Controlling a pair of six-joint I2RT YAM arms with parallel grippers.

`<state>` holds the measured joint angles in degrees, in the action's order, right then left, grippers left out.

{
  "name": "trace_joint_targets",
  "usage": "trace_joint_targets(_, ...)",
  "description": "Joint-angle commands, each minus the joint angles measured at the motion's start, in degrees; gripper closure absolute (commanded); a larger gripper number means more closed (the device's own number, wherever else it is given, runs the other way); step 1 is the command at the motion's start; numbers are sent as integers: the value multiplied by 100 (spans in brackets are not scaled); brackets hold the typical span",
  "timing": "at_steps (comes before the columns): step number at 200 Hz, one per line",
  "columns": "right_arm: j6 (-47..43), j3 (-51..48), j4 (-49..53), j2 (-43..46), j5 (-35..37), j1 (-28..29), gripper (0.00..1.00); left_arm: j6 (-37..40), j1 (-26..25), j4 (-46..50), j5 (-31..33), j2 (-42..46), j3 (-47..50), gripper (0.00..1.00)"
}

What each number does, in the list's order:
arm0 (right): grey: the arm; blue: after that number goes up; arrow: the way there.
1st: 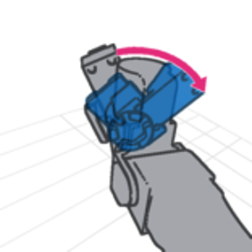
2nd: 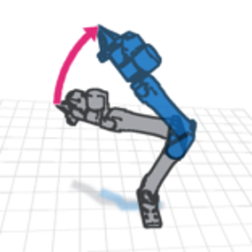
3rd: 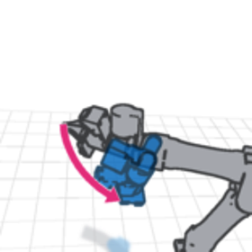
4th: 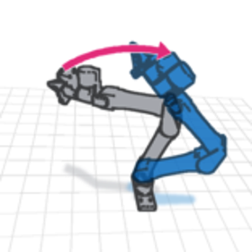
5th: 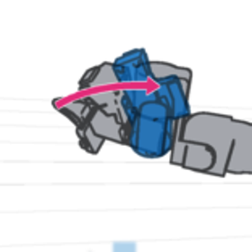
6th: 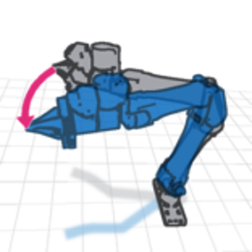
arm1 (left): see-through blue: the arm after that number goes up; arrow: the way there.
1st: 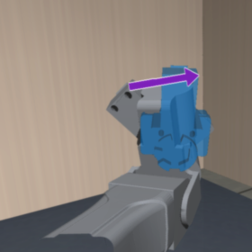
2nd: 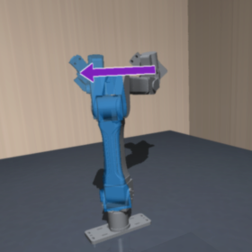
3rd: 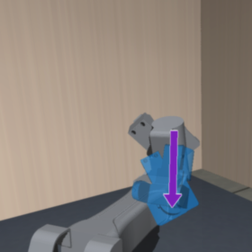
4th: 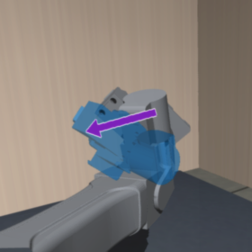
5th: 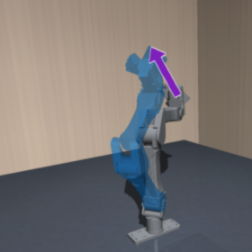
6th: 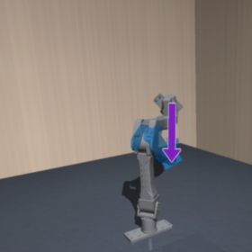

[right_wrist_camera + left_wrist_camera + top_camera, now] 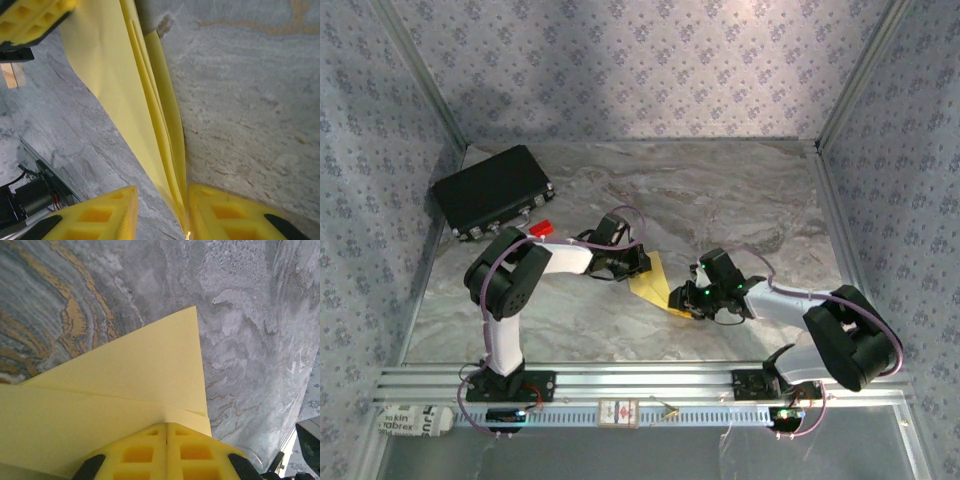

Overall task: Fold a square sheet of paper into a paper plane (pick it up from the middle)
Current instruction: Turn over the paper at the center of the table.

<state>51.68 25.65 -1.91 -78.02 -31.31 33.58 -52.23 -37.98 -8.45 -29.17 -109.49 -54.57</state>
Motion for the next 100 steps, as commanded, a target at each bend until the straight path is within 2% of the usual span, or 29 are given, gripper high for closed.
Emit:
trace_joint_targets(1, -30, 125, -117, -81, -78, -84, 67, -16, 32, 267, 112, 69, 141, 95)
trace_joint_targets(100, -24, 79, -634, -252, -301, -260, 69, -101, 28, 150, 78, 51, 166, 95)
